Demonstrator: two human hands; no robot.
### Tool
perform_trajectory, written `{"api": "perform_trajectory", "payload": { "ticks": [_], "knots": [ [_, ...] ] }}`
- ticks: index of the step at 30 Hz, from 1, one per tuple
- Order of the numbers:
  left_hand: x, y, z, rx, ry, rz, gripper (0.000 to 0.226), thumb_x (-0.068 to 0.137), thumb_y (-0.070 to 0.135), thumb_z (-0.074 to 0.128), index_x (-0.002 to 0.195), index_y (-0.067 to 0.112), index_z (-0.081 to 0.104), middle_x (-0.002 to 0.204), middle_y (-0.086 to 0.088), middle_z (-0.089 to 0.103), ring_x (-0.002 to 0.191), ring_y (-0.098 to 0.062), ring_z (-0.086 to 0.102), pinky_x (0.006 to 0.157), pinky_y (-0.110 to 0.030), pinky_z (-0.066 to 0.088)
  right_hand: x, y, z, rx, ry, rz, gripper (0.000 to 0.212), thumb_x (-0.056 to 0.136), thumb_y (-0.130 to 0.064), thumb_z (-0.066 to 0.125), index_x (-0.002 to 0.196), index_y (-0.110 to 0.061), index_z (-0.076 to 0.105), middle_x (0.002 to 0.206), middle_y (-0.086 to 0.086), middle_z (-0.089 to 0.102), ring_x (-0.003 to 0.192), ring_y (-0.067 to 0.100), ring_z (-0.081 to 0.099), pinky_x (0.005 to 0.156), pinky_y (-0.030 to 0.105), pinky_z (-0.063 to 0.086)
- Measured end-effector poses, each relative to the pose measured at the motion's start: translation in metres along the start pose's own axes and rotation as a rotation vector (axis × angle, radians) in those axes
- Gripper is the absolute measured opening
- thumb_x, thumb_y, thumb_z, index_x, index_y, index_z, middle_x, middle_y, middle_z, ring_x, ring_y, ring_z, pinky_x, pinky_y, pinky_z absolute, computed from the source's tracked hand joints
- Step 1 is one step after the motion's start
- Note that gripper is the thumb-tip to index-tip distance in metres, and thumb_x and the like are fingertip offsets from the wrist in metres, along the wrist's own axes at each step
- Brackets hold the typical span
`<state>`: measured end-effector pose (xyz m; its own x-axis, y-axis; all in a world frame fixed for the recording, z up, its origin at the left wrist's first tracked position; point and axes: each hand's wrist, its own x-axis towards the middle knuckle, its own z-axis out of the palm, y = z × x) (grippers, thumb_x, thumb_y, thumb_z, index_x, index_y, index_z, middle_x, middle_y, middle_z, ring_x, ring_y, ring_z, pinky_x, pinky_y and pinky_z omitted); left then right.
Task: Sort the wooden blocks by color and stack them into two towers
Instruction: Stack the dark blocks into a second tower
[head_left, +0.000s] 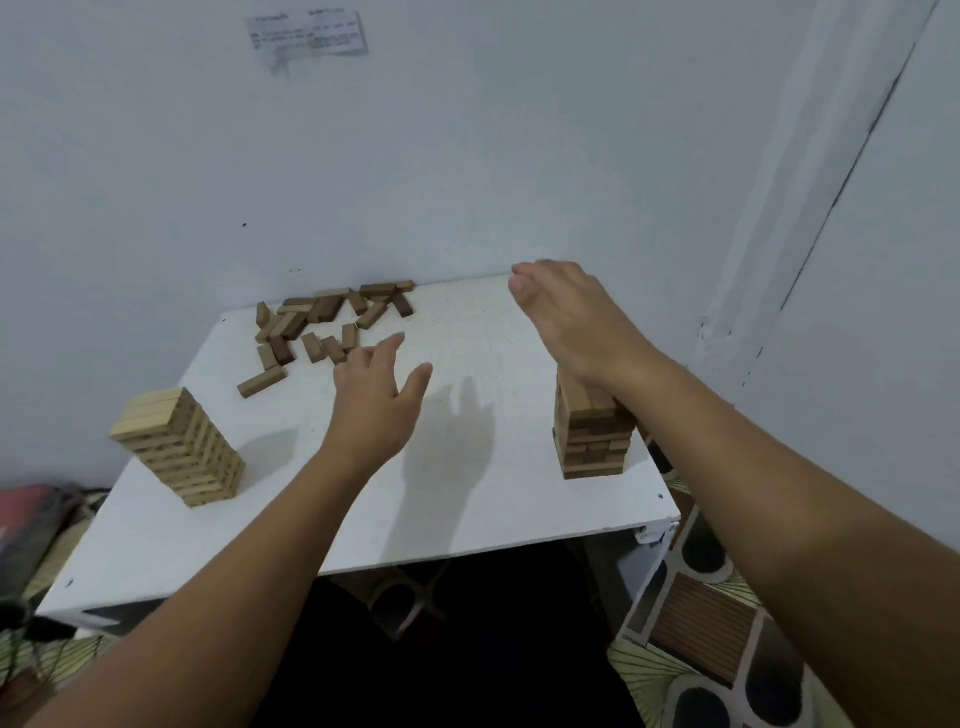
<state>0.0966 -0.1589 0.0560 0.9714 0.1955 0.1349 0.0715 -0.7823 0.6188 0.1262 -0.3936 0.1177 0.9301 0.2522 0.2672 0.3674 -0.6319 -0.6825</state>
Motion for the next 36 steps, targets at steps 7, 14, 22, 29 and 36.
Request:
{"api": "perform_trajectory", "payload": {
  "ticks": [7,14,22,29,36],
  "knots": [
    [0.019,-0.071,-0.015,0.175,0.015,-0.191,0.058,0.108,0.046,0.045,0.160,0.022,0.035,0.155,-0.017,0.038,0.145,-0.037,0.025,0.115,-0.051,0.031,0.047,-0.041,0.094,-0.298,-0.277,-0.101,0.056,0.108,-0.053,0.030,0.155,-0.025,0.039,0.158,0.010,0.041,0.146,0.030,0.034,0.120,0.045,0.027],
    [0.061,-0.116,-0.007,0.241,0.026,-0.265,0.055,0.109,0.049,0.040,0.160,0.030,0.034,0.149,-0.017,0.039,0.139,-0.036,0.030,0.108,-0.048,0.039,0.087,-0.024,0.181,-0.467,-0.443,-0.055,0.056,0.108,-0.054,0.031,0.160,-0.035,0.025,0.161,0.011,0.033,0.144,0.034,0.035,0.114,0.051,0.035],
    [0.126,-0.148,-0.001,0.247,0.079,-0.279,0.052,0.107,0.044,0.047,0.157,0.034,0.037,0.157,-0.013,0.036,0.145,-0.036,0.033,0.107,-0.051,0.043,0.157,-0.009,0.233,-0.562,-0.458,-0.131,0.055,0.108,-0.047,0.040,0.160,-0.045,0.021,0.164,0.009,0.029,0.145,0.033,0.032,0.116,0.049,0.033],
    [0.149,-0.160,0.005,0.341,0.038,-0.169,0.040,0.108,0.042,0.043,0.146,0.031,0.052,0.150,0.001,0.051,0.134,-0.035,0.041,0.099,-0.053,0.047,0.183,-0.003,0.258,-0.519,-0.497,-0.218,0.050,0.110,-0.035,0.039,0.157,-0.050,0.029,0.165,0.000,0.032,0.150,0.030,0.029,0.123,0.059,0.015],
    [0.125,-0.144,0.008,0.248,0.073,-0.122,0.025,0.108,0.035,0.048,0.112,0.027,0.071,0.130,0.002,0.064,0.116,-0.032,0.043,0.092,-0.044,0.044,0.146,0.002,0.258,-0.426,-0.365,-0.137,0.040,0.110,-0.034,0.041,0.147,-0.047,0.048,0.155,-0.005,0.047,0.142,0.027,0.038,0.124,0.057,0.012]
  ]
}}
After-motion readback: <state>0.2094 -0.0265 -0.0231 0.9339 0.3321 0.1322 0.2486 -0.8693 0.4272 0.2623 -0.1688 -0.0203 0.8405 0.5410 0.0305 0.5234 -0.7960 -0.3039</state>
